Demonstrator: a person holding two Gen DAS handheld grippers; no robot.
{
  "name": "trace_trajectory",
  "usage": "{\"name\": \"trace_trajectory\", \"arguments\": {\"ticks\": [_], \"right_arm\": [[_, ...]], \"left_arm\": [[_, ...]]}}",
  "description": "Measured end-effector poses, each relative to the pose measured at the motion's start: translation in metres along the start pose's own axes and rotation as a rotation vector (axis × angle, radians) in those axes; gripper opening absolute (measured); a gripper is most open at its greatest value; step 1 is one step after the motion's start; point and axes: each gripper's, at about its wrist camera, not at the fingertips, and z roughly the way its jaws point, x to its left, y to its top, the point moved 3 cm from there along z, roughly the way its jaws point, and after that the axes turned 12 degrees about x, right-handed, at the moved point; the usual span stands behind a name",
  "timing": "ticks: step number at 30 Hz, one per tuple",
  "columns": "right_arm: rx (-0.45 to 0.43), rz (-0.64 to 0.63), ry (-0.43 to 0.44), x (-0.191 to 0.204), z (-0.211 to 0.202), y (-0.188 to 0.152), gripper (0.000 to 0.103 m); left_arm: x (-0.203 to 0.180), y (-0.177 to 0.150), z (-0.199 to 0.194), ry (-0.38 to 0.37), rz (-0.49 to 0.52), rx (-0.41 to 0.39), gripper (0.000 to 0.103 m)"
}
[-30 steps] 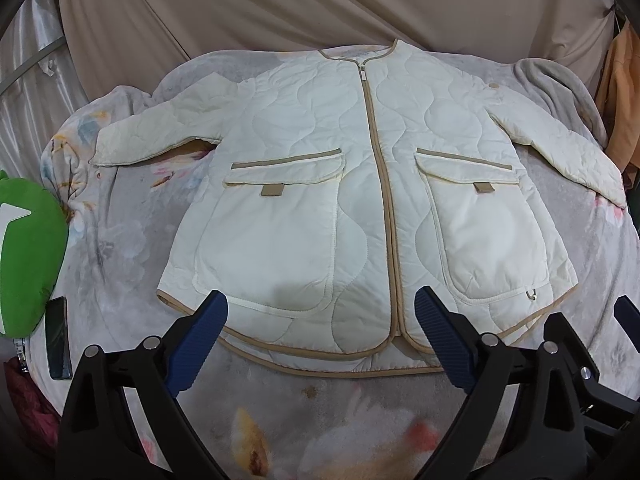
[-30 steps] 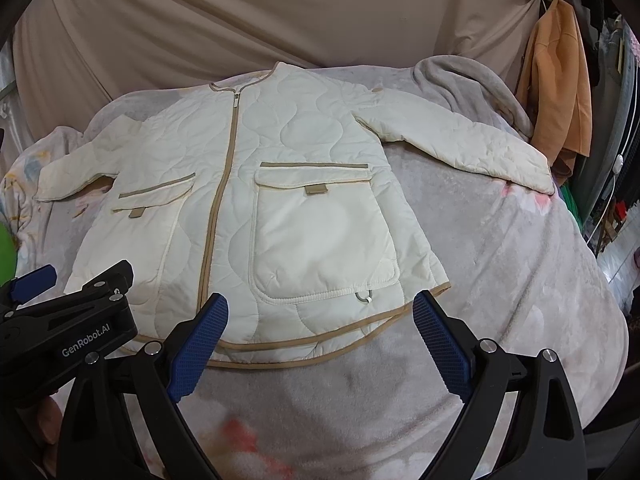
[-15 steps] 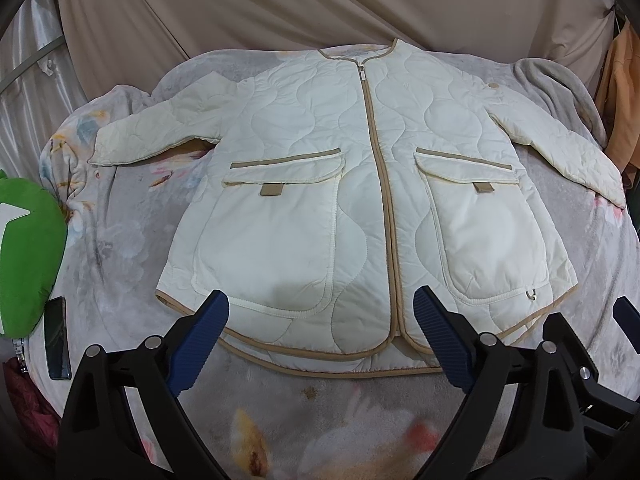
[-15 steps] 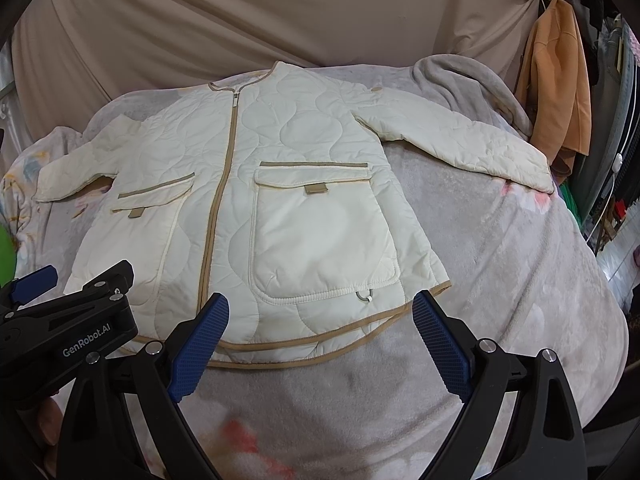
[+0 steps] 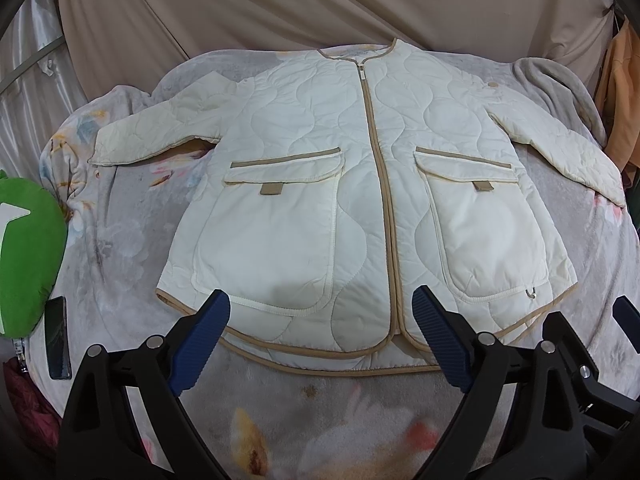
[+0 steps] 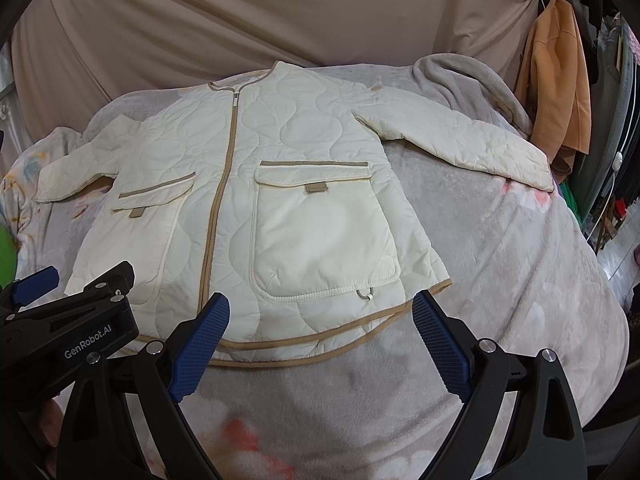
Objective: Fold large clothes
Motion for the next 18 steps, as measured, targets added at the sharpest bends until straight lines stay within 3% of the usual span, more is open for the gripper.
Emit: {"name": "trace_trajectory", "arguments": {"ticks": [18], "right_arm": [[0.002, 0.0, 0.0, -0.0006, 0.0013, 0.0002, 0.091]], "left_arm": [[-0.0006, -0.0041, 0.0031, -0.004, 0.001, 0.001, 0.089]]}}
